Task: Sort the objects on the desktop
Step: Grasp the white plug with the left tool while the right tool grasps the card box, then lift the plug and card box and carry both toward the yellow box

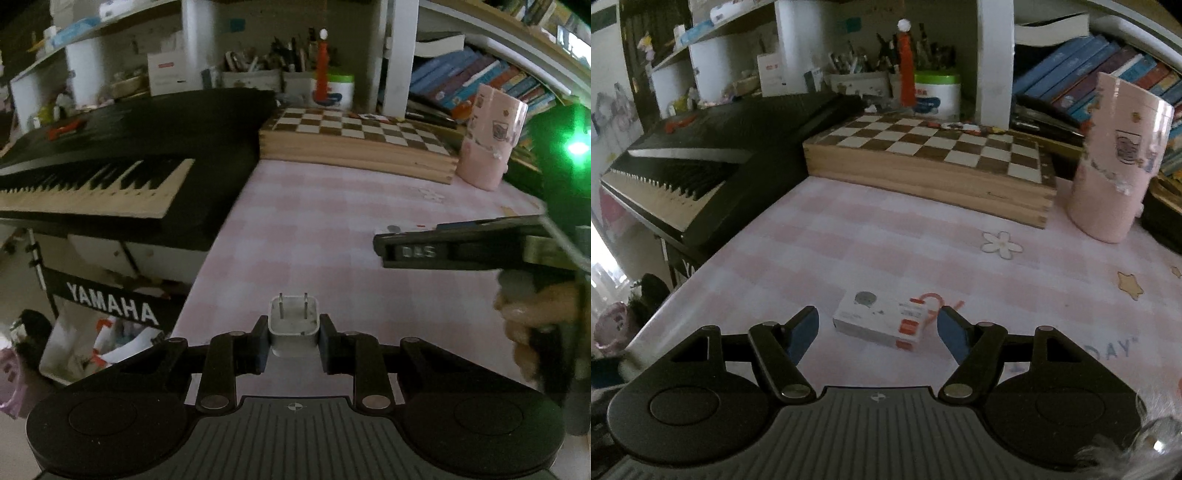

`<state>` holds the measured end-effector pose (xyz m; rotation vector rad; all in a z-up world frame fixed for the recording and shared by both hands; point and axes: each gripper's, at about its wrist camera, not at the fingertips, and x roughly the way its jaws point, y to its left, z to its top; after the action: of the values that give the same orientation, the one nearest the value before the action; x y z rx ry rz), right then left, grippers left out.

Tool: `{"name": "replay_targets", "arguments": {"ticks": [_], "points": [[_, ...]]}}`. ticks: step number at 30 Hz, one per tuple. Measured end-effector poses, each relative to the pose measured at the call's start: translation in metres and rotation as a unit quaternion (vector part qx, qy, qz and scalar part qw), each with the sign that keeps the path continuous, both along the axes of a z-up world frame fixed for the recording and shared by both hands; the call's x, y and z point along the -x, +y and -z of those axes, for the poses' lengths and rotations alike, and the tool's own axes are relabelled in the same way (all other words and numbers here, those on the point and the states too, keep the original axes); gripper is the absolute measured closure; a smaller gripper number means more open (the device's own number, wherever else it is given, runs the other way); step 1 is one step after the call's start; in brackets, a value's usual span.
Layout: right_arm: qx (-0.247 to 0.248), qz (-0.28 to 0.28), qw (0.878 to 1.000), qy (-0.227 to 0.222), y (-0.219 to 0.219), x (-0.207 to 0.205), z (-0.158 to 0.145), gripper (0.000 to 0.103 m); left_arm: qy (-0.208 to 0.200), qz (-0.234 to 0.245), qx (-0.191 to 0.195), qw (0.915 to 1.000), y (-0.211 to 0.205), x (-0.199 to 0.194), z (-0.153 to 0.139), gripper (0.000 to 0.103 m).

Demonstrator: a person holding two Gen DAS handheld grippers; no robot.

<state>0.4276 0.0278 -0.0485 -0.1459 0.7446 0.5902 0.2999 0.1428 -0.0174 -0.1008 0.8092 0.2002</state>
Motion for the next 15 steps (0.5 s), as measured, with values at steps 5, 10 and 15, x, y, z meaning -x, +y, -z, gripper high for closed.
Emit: {"name": "replay_targets", "arguments": {"ticks": [5, 10, 15], "points": [[0.006, 0.014, 1.000, 0.003, 0.008, -0.004, 0.007, 0.039, -0.006, -0.002, -0.001, 1.0000, -0.002, 0.007, -0.005, 0.078], [0.012, 0.014, 1.000, -0.006, 0.006, -0.003, 0.006, 0.047, -0.015, 0.003, 0.000, 0.9999, -0.005, 0.007, -0.009, 0.078], [0.005, 0.013, 1.000, -0.025, -0.004, 0.004, -0.005, 0.047, -0.029, 0.012, 0.002, 0.9995, -0.009, 0.009, -0.015, 0.078]]}}
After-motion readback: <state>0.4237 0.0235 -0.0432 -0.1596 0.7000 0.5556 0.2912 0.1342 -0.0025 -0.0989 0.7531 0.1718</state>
